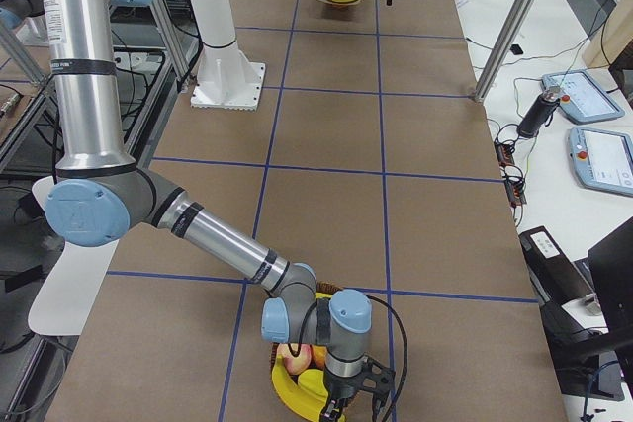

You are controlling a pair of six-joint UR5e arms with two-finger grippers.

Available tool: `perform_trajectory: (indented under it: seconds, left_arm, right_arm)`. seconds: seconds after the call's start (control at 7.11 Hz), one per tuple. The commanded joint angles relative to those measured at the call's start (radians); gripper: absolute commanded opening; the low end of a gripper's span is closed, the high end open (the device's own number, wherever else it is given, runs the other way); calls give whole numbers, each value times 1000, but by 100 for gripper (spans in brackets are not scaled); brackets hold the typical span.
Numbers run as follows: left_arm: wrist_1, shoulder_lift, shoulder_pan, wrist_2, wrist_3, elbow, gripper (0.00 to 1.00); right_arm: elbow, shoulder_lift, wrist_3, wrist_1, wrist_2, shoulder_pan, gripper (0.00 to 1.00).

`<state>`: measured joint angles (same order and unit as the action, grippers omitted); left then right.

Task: Transfer all bananas from basket to plate

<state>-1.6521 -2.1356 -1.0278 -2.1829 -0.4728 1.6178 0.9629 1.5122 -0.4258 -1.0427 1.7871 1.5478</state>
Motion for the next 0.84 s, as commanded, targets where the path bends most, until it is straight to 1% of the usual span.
perform_trajectory:
  seconds: [0.0,0.14,0.42,0.56,0.7]
  left_arm:
    - [0,0,0,0,-1,1,100]
    - [0,0,0,-2,-1,1,100]
    - [0,0,2,-2,-1,-1,100]
    - [0,0,2,-2,-1,-1,100]
    - [0,-1,2,-2,-1,-1,100]
  right_arm:
    - [3,3,-1,1,0,0,65]
    - [7,5,-1,1,1,0,57]
    - [7,5,-1,3,2,0,54]
    - [7,5,-2,3,3,2,44]
    - [10,5,-2,3,5,0,29]
